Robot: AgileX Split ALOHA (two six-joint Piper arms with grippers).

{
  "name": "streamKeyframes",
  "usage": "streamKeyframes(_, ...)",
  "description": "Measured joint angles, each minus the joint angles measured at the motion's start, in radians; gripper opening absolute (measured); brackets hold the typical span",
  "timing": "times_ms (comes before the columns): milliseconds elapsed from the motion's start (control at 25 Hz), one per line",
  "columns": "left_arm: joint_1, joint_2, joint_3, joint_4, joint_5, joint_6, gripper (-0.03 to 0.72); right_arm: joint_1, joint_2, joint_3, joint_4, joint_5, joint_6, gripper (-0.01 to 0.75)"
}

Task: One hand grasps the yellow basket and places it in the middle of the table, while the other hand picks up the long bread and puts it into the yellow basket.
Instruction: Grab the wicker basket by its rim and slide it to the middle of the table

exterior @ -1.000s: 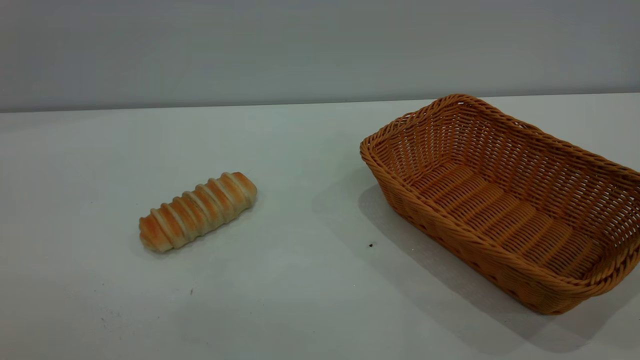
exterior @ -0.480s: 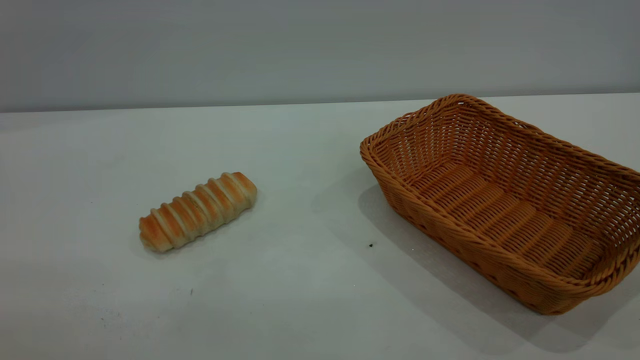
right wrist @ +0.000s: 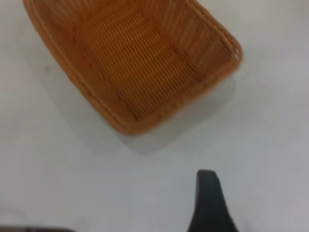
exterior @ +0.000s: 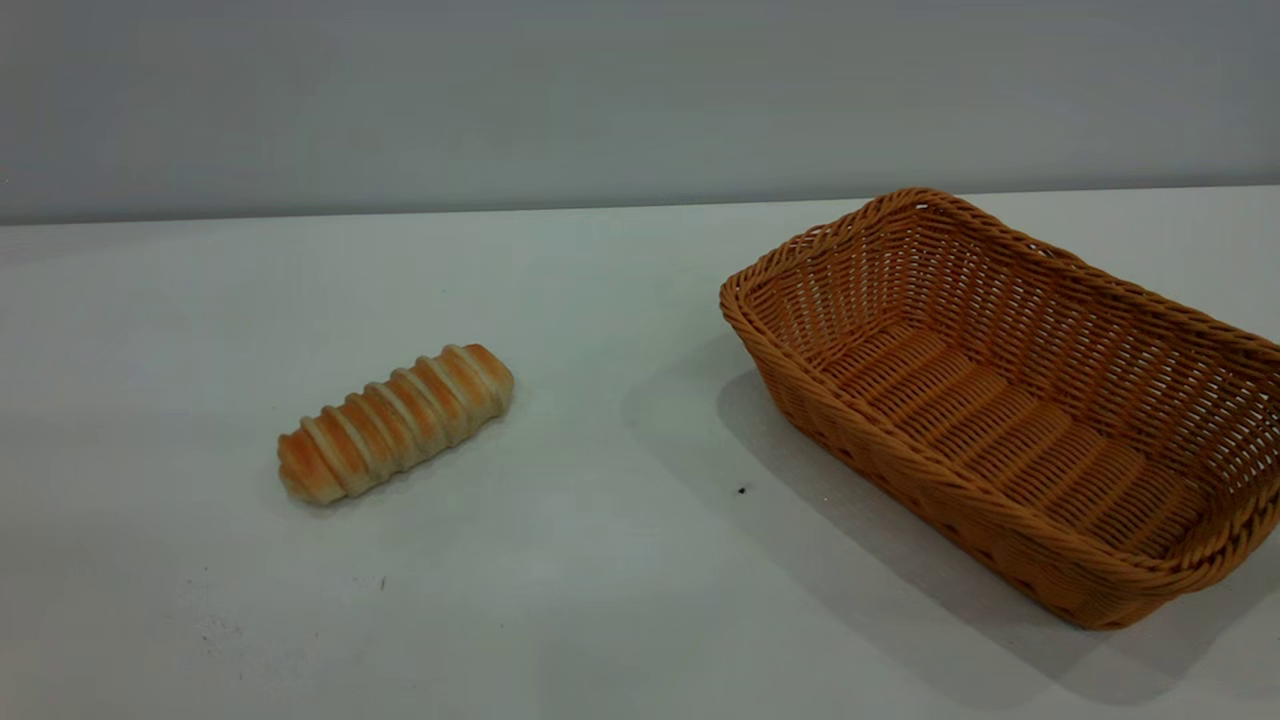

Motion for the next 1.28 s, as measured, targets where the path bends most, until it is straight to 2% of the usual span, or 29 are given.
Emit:
streamKeyframes(240,0.000,0.164,-0.001,-0.017,-0.134,-0.017,0.563,0.000,0.294,0.000,0.000,-0.206,0.090,0.557)
streamKeyframes(440,0.000,0.239,-0.002,-0.104,-0.160,-0.008,0.563,0.000,0.534,-0.020,-0.002,-0.328,0.154,0.557)
streamKeyframes(760,0.000,0.210,-0.002,-0.131,-0.160,0.034,0.563,0.000,0.833,-0.136,-0.102,-0.375,0.327,0.557)
streamKeyframes(1000,0.000,0.191,-0.002,-0.131,-0.160,0.036,0.563,-0.005,0.994,-0.163,-0.126,-0.382,0.473,0.557)
streamKeyframes(1160,0.000,0.191,-0.002,-0.131,-0.160,0.036,0.563,-0.053,1.057,-0.164,-0.121,-0.389,0.553,0.557)
streamKeyframes(1280,0.000,0.191,-0.002,-0.131,-0.160,0.036,0.563,-0.084,1.076,-0.165,-0.080,-0.442,0.566,0.557)
